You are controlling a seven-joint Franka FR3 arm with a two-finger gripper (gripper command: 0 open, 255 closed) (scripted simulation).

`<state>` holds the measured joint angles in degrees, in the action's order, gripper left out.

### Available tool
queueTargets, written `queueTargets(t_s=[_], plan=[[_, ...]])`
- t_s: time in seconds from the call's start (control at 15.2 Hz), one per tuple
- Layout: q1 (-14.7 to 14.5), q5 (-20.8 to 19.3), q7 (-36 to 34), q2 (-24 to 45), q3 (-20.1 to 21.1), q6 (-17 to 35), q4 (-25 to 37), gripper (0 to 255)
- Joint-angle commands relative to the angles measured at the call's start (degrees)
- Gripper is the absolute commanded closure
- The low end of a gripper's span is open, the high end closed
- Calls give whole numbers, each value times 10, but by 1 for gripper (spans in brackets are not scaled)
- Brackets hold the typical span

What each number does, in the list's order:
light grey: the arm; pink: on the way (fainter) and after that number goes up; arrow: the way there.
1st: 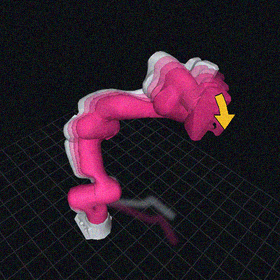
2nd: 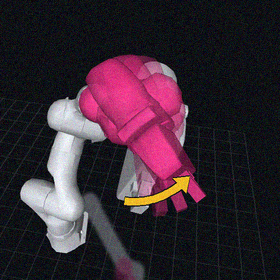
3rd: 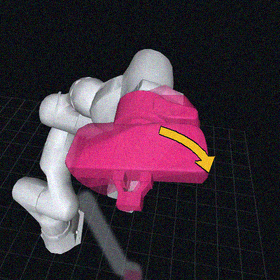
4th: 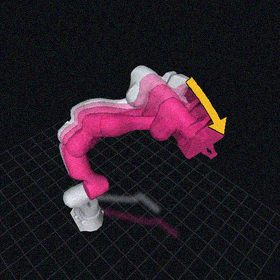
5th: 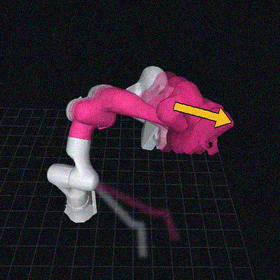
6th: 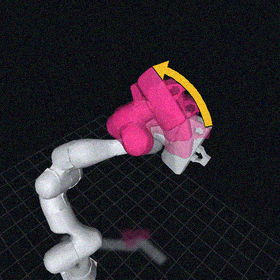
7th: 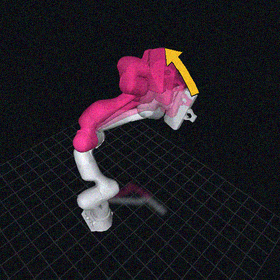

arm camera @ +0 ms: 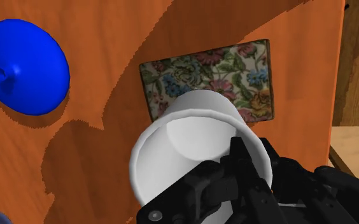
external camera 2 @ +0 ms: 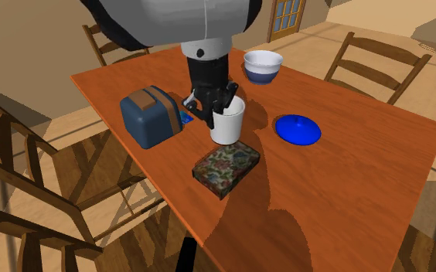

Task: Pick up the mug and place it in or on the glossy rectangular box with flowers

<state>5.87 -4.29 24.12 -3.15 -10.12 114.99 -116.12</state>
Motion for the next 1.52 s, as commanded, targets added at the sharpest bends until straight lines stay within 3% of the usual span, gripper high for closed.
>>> queueTargets(t_s=[0.0,0.79,1.32,1.39,1.45], plan=[[0,0,0,0,0,16,-15,255],[2,3,-1,35,-2,110,-75,255],[2,3,-1,35,-2,110,-75,255],[2,3,-1,35,-2,110,-75,0],[2,3,-1,35,-2,110,-75,0]])
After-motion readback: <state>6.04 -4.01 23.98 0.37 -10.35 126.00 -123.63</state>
